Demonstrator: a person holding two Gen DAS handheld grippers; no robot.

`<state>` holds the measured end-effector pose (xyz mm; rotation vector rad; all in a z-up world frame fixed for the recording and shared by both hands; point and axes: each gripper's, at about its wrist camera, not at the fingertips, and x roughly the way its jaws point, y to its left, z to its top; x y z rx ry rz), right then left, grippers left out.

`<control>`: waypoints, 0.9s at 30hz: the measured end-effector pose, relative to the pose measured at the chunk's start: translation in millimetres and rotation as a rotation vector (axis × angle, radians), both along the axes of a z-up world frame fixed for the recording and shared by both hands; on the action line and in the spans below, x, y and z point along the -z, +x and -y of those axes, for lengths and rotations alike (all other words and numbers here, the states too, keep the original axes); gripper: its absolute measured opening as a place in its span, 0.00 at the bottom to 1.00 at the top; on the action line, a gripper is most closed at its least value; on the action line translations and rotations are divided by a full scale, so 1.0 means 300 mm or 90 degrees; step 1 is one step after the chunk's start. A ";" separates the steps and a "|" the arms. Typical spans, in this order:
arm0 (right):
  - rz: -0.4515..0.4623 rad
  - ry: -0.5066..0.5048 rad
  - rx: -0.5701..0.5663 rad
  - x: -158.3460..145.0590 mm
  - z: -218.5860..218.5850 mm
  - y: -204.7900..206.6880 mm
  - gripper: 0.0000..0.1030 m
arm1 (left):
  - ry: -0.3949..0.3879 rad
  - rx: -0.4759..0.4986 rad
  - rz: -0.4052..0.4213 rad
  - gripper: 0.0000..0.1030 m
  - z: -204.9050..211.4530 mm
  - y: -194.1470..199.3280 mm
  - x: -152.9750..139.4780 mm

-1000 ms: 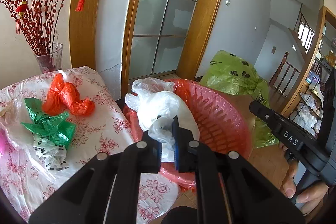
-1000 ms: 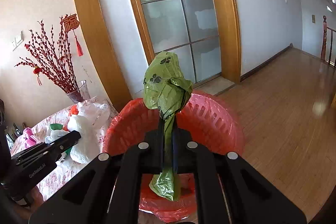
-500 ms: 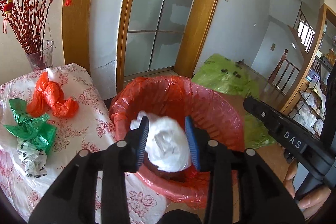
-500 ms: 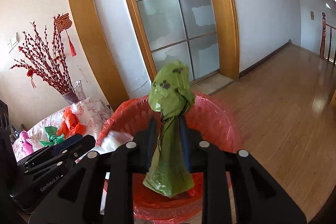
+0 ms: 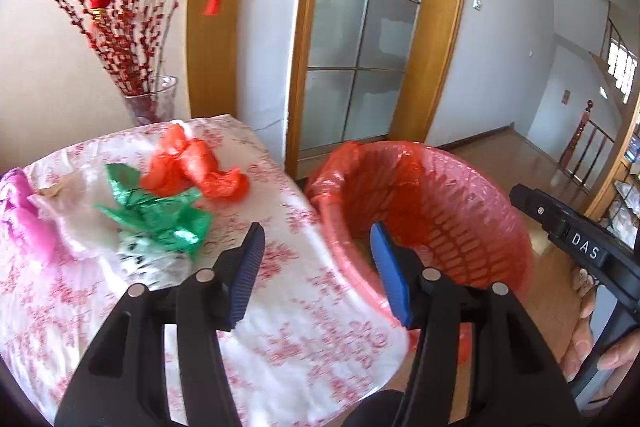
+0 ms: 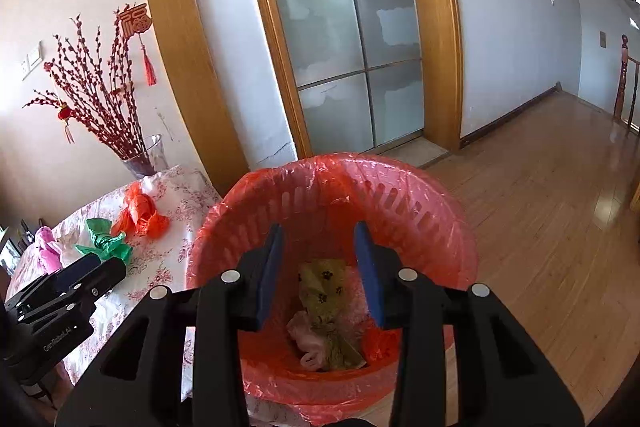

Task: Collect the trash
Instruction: 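Drop the green bag and white bag into the red basket with both grippers, then grasp the pink plastic bag on the bed with the left gripper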

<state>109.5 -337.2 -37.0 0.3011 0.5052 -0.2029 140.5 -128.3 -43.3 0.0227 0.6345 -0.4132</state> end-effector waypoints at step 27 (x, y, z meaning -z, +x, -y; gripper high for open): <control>-0.032 -0.054 -0.176 0.008 -0.388 0.117 0.37 | 0.020 -0.384 -0.090 0.61 -0.850 0.265 -0.016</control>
